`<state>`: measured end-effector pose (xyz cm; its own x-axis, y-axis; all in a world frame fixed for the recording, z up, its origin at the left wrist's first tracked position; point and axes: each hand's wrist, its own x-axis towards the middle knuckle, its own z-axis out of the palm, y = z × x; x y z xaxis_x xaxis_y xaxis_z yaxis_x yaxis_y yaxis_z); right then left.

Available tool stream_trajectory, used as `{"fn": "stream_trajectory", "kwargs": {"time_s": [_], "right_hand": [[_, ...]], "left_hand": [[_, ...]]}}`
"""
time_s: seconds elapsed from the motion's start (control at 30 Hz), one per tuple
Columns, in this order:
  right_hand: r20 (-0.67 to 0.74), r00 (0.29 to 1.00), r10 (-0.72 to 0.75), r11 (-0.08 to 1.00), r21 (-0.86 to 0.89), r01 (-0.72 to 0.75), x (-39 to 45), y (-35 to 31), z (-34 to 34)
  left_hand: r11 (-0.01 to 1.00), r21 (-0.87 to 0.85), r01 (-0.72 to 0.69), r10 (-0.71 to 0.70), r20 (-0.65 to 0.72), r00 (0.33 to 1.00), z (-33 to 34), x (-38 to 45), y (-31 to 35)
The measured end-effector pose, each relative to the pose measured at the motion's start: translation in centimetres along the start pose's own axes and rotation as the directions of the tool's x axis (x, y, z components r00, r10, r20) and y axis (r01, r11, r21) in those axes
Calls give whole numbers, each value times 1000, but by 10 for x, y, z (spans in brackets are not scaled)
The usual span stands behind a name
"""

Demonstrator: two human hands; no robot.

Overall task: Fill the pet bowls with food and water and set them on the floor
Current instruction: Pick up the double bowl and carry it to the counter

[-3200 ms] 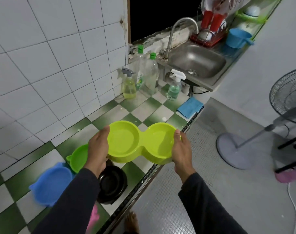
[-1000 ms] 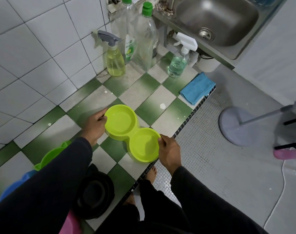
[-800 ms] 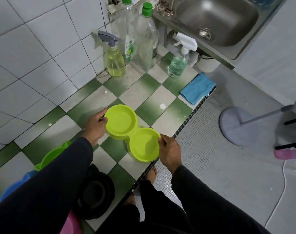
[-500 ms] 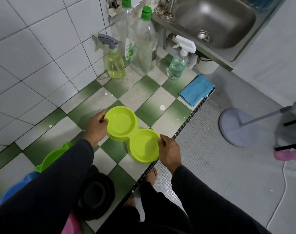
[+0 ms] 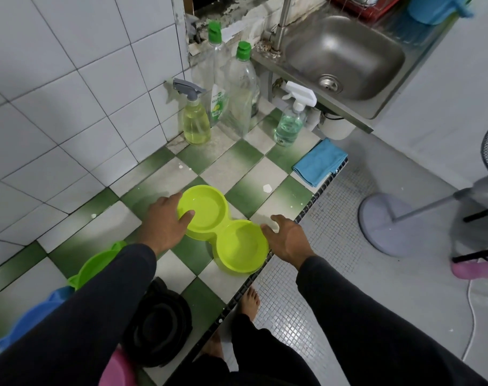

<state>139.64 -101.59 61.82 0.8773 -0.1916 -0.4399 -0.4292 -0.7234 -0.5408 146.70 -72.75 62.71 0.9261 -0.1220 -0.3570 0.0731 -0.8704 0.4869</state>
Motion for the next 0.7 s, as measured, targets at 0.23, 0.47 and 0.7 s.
{"fn": "stream_trajectory", "kwargs": {"time_s": [0.23,0.47,0.7], "right_hand": [[47,998,-50,945,-321,63,-1,-17,-25],[37,984,-176,864,-473,172,-26,-39,-35],[-23,946,-323,799,-542,260,-60,-60,-43]], "left_hand": [[990,115,-82,82,-1,997,-21,-30,11],[941,312,-133,163,-72,984,-38,-67,10],[934,332,-134,186,-129,974,-50,-110,2]]}}
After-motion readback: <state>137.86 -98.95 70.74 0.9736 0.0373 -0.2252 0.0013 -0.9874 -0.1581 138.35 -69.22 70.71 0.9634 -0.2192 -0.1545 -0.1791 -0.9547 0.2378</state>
